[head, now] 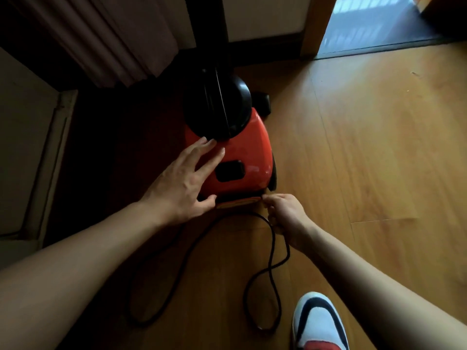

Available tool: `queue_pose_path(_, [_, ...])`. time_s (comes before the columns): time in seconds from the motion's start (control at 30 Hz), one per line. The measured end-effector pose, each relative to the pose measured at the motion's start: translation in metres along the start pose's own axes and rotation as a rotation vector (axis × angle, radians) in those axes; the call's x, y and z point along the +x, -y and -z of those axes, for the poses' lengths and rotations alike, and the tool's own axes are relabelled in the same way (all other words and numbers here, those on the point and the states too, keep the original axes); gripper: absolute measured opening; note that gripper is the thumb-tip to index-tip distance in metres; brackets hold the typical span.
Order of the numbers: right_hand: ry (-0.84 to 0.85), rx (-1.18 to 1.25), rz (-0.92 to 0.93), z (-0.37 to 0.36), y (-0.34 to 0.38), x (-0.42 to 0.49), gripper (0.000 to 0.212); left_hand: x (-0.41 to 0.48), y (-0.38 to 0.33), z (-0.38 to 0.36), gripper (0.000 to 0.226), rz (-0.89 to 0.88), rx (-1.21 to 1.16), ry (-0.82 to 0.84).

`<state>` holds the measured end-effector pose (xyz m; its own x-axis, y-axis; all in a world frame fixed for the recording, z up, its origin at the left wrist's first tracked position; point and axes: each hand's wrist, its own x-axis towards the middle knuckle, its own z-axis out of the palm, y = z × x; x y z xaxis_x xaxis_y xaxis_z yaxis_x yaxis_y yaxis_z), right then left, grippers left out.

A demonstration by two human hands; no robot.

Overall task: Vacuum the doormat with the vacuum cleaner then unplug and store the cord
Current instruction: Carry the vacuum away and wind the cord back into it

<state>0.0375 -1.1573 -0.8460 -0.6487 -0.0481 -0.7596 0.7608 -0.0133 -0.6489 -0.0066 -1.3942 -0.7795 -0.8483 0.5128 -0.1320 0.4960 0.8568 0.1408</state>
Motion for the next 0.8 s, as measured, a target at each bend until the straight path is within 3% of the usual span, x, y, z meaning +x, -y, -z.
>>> queue_pose_path(0.47, [-0.143,-0.432,0.488,-0.028,0.001,-0.041,0.038,-0.001,0.000,-0.002,0.087,-0.009,-0.025,-0.062])
queue_pose_path(0.8, [-0.052,-0.249,0.613,-0.083,-0.020,-0.062,0.027,0.000,-0.002,-0.003,0.085,0.002,-0.019,-0.066])
